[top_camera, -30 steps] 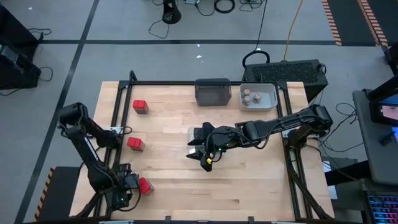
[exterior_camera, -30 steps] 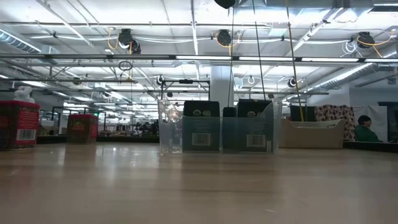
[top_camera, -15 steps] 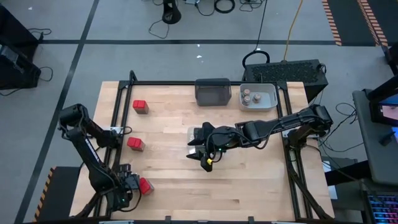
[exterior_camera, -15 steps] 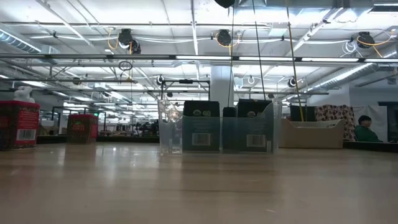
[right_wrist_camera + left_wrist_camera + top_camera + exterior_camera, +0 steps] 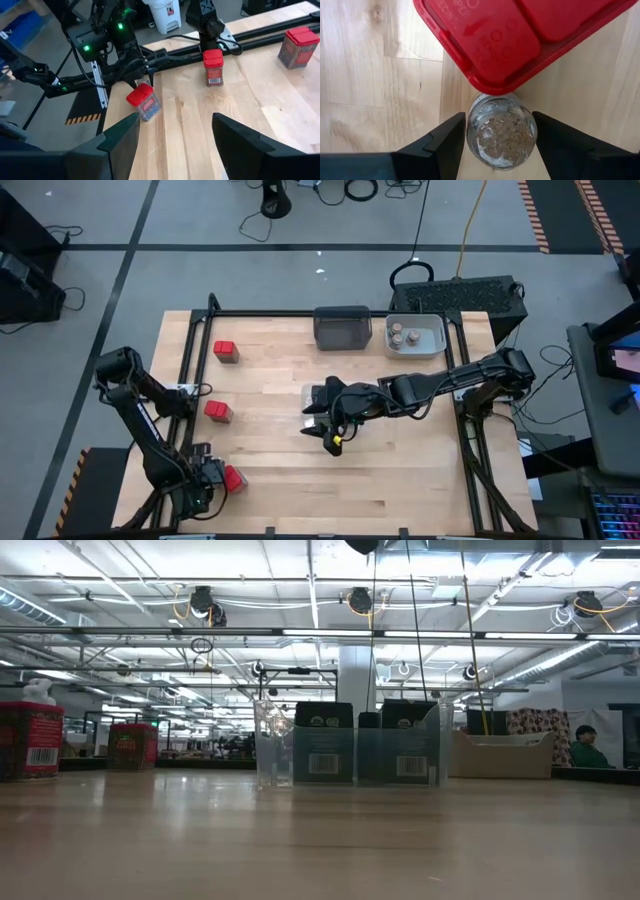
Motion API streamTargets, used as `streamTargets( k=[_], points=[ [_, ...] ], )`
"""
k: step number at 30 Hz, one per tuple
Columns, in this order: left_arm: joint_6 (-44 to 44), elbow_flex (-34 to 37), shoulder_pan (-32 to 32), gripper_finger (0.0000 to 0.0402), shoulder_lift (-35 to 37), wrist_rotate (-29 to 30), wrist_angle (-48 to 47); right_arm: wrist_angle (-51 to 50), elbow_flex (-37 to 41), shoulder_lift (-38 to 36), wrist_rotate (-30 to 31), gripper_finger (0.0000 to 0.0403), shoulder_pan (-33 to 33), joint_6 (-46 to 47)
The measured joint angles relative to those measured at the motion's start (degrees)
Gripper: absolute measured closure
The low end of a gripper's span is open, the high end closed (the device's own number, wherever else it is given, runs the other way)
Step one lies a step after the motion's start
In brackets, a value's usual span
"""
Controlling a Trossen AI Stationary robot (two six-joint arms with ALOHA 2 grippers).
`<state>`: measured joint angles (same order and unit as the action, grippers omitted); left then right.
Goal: Sort spices by type
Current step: Put the brown seasoning into the gray bin
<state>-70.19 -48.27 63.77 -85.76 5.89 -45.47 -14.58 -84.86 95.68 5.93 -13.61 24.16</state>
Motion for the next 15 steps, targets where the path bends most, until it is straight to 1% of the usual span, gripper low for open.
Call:
streamTargets(
  k=[7,11,15],
  points=[
    [0.0,0.0,0.0,0.0216,0.0,-0.1,-0.1,-1.2,0.0,0.0,0.0,0.0172,0.0,0.0],
    [0.0,0.0,0.0,0.0216,0.0,-0.2,-0.2,-1.2,0.0,0.0,0.0,0.0172,0.0,0.0],
    [-0.1,-0.1,0.0,0.0216,1.4,-3.1,-2.7,-1.2,0.0,0.0,0.0,0.0172,0.0,-0.4]
  ],
)
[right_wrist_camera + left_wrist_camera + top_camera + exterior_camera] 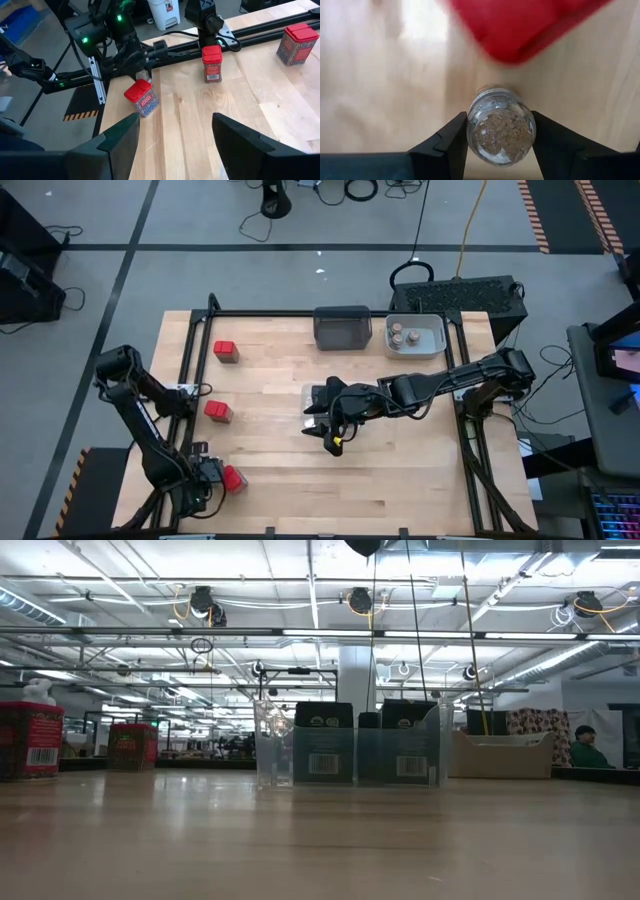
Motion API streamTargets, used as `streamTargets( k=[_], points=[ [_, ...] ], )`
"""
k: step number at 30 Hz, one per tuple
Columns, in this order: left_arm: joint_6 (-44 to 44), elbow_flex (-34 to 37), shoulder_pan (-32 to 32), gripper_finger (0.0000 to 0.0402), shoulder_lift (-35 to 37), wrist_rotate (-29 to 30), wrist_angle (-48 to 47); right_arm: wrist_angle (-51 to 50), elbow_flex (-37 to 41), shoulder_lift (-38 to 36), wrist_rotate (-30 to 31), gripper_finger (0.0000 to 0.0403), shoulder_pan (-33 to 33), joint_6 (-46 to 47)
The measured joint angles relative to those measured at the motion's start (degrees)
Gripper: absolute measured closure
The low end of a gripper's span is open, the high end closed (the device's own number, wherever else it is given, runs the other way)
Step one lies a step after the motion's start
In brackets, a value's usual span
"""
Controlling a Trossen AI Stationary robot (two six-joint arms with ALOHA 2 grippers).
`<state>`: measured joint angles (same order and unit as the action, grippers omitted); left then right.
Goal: Sort spices by type
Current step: Put the brown seasoning into the gray bin
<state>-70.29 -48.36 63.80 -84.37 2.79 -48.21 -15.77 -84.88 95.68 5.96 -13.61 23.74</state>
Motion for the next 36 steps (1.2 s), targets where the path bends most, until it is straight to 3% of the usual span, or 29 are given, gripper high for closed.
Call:
streamTargets(
  k=[8,12,20,26,31,36],
  points=[
    [-3.5,-1.5,-0.9,0.0216,10.3,1.8,-15.9,0.0,0.0,0.0,0.0,0.0172,0.0,-0.6],
    [-4.4,-1.6,-3.4,0.0216,17.7,5.0,-19.3,-0.5,0.0,0.0,0.0,0.0172,0.0,-0.6],
    [1.7,-3.3,-17.9,0.0216,29.3,6.1,-18.6,-10.3,0.0,-1.4,0.0,0.0172,0.0,1.4],
    [20.8,-8.6,-33.4,0.0216,27.1,4.8,-9.3,-18.5,0.0,-3.9,0.0,0.0172,0.0,5.1],
    [35.3,-11.7,-44.5,0.0216,19.0,-1.0,-2.6,-25.0,0.0,-5.7,0.4,0.0172,0.0,8.2],
    [46.9,-16.3,-53.1,0.0216,11.2,-1.6,3.5,-31.8,0.0,-6.2,1.6,0.0172,-0.6,12.5]
  ],
)
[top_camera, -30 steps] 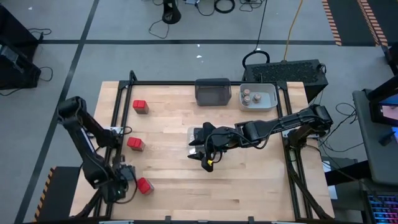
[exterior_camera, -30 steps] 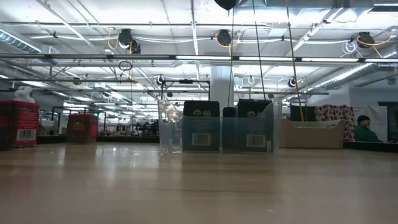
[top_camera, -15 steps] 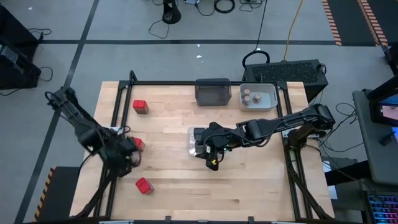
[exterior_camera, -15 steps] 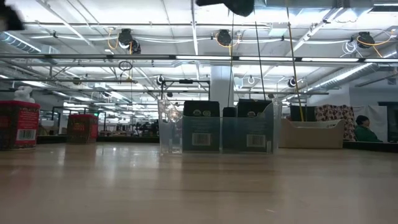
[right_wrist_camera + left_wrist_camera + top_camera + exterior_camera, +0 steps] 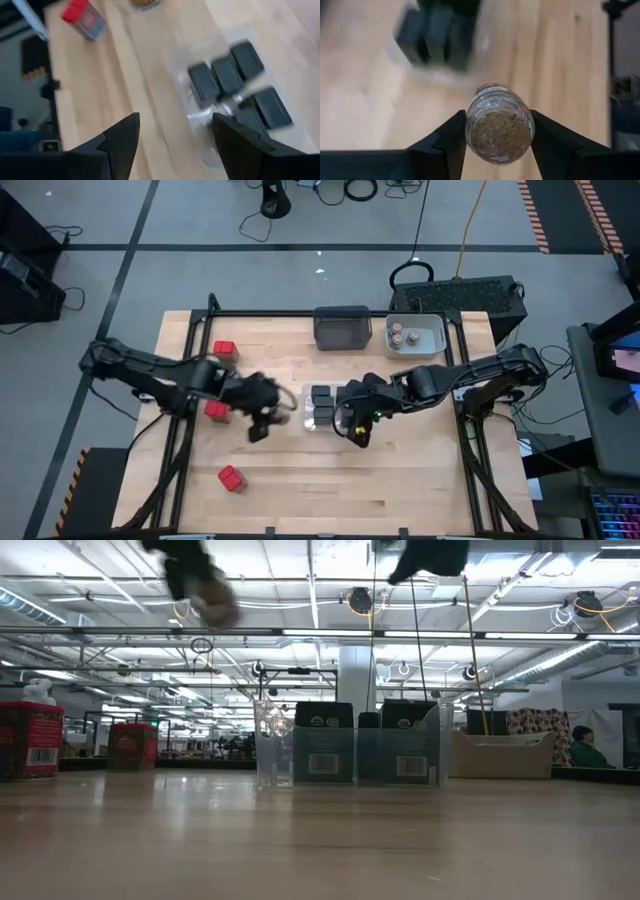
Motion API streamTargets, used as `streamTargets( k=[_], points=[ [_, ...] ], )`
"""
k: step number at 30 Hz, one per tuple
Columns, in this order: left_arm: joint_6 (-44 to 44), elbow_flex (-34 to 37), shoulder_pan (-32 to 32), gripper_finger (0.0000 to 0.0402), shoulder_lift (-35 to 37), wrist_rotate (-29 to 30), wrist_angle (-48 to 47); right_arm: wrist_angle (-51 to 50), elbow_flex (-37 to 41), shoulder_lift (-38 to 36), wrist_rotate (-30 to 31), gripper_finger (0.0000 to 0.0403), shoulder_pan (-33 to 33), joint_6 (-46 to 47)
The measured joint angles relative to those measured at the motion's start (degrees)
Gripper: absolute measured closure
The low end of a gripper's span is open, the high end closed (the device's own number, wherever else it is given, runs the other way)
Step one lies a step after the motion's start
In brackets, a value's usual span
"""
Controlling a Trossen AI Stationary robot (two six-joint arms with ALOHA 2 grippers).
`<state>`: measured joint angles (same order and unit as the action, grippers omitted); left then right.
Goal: Sort spices by type
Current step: Put the brown seasoning into the gray bin
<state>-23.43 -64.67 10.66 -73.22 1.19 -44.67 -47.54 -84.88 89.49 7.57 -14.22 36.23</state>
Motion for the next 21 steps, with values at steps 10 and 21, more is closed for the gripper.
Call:
streamTargets(
  k=[10,21],
  points=[
    [15.4,-8.0,-21.9,0.0216,-12.0,-4.3,2.4,-3.9,0.0,0.0,4.6,0.0172,-2.0,3.6],
    [21.9,-16.4,-30.0,0.0207,-25.5,-8.6,2.2,-7.3,0.0,0.0,10.6,0.0172,6.3,8.2]
  ],
)
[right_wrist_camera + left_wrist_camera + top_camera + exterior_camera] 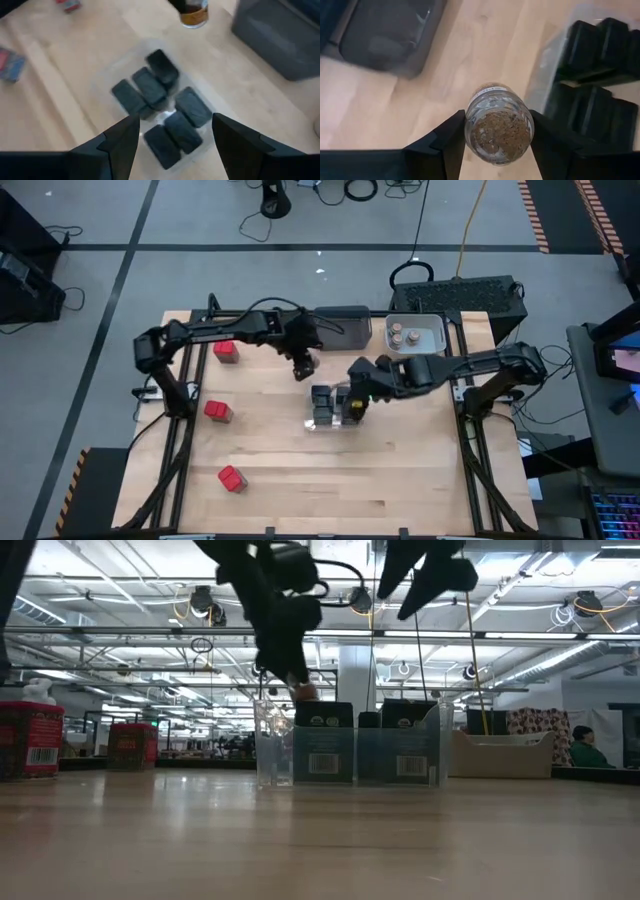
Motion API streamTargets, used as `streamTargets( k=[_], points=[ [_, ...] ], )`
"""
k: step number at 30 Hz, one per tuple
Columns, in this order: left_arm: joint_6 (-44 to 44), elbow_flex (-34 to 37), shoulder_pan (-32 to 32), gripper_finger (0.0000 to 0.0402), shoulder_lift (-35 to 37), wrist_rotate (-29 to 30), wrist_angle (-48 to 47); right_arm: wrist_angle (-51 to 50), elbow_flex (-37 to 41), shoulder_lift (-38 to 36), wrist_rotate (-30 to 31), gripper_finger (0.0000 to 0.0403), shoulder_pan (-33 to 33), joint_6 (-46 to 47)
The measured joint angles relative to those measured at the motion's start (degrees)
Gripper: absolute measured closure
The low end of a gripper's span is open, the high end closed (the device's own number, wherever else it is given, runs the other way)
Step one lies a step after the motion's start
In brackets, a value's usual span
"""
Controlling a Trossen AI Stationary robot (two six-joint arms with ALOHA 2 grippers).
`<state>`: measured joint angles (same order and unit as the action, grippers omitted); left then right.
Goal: Sort spices by type
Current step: Put the brown seasoning into the gray bin
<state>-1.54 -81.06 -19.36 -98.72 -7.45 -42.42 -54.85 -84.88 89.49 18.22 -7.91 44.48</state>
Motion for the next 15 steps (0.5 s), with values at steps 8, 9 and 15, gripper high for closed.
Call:
streamTargets(
  k=[8,9,15],
  points=[
    [3.5,-6.3,-1.8,0.0202,-11.4,1.3,-0.1,-1.3,0.0,0.0,-0.3,0.0172,8.7,-2.6],
    [3.5,-7.0,-1.8,0.0202,-12.6,1.3,-0.1,-1.3,0.0,0.0,-0.4,0.0172,9.3,-3.9],
    [1.0,-9.4,-1.5,0.0201,-17.1,1.8,0.0,-1.9,0.0,0.0,-1.0,0.0172,13.8,-16.9]
  ],
)
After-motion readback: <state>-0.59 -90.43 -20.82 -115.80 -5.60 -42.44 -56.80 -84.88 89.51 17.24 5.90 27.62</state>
